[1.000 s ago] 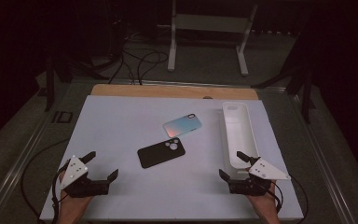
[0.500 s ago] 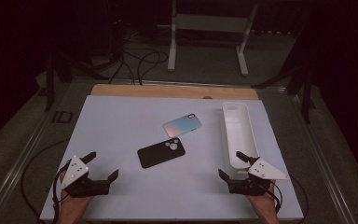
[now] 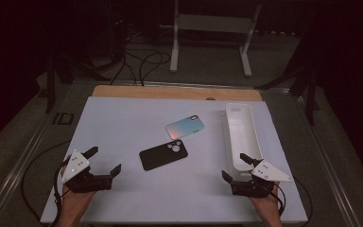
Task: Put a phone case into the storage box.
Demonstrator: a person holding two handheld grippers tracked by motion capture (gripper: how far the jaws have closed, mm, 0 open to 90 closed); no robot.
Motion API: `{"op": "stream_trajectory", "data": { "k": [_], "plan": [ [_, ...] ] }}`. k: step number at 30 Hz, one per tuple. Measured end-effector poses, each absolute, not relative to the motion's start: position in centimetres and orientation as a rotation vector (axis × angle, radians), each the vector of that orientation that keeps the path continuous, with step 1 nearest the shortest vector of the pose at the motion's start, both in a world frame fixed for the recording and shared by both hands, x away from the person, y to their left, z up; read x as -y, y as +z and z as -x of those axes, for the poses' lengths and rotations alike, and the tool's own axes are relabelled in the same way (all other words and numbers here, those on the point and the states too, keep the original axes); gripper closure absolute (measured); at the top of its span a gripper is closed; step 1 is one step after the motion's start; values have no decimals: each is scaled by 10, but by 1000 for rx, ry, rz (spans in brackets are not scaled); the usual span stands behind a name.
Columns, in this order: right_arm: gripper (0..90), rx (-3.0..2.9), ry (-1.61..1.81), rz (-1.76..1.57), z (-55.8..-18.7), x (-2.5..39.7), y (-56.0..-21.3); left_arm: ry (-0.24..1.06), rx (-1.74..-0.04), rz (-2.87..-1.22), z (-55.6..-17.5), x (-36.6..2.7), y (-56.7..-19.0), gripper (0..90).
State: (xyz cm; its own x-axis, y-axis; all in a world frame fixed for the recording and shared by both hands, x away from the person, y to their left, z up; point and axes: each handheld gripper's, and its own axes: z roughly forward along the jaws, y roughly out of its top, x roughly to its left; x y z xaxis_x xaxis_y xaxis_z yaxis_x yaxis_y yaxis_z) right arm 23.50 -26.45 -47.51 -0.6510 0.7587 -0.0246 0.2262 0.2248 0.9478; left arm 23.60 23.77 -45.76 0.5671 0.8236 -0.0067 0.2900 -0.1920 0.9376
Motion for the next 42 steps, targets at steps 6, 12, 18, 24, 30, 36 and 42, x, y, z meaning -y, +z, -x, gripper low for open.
{"op": "stream_trajectory", "data": {
  "k": [6, 12, 18, 24, 30, 36, 42],
  "plan": [
    [96, -2004, 1434, -913, -236, 265, -475, 626, -893, -1788, -248, -226, -449, 0],
    [96, -2002, 1433, -917, -236, 265, -476, 617, -887, -1812, -261, -217, -446, 0],
    [96, -2004, 1432, -920, -236, 265, -476, 605, -908, -1817, -278, -213, -447, 0],
    [96, -2008, 1431, -916, -236, 265, -477, 586, -903, -1805, -290, -206, -443, 0],
    [96, -2009, 1428, -916, -236, 265, -477, 584, -881, -1821, -300, -196, -438, 0],
    [96, -2008, 1431, -923, -237, 266, -478, 575, -857, -1825, -307, -187, -432, 0],
    [96, -2010, 1430, -923, -237, 266, -478, 569, -839, -1844, -316, -175, -429, 0]
  ]
}}
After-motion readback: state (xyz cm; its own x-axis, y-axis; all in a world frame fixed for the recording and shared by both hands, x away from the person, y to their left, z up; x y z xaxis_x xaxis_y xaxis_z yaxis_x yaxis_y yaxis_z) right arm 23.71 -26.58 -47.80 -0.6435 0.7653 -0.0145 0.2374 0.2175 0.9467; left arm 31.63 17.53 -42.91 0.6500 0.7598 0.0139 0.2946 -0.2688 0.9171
